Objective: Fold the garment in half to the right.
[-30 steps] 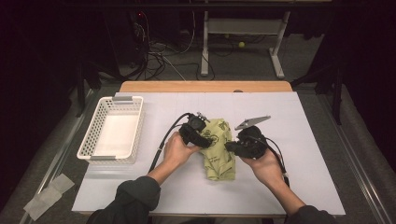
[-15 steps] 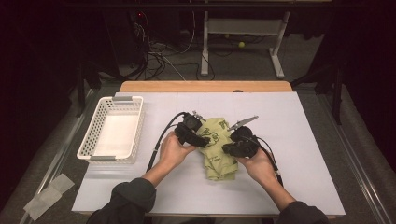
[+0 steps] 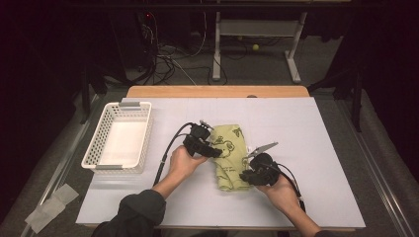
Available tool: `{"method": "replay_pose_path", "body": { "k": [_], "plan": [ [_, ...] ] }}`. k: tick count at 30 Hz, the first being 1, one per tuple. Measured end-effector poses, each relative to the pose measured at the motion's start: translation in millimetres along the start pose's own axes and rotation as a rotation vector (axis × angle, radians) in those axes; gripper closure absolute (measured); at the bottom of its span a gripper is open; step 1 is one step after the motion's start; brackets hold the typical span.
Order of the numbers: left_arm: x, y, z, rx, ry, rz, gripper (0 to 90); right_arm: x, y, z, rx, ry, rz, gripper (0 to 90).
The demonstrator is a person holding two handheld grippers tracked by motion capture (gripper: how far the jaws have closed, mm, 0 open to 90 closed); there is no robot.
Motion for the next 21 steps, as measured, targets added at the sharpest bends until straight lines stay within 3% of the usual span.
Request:
{"method": "replay_pose_path", "body": {
  "k": [10,16,21],
  "plan": [
    [2.3,-4.1,-3.3,-0.045,-0.026,0.005,70.6,-3.5,-1.4,-0.6,0.004,-0.001,0.017,72.9],
    [11.2,0.6,-6.9,-0.040,-0.047,-0.005,73.5,-8.3,-1.2,-8.9,0.001,-0.010,0.016,72.4],
    [23.0,17.1,-6.3,-0.015,-0.054,-0.035,74.0,-16.2,3.0,-22.1,0.008,-0.017,0.017,72.1]
  ]
}}
Point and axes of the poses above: each handheld gripper's, and its own axes: x roughly backward along the jaws, z roughly out of its underside, y roughly to its left, the point moved 9 cm from there along -x, roughly forward along the jaws
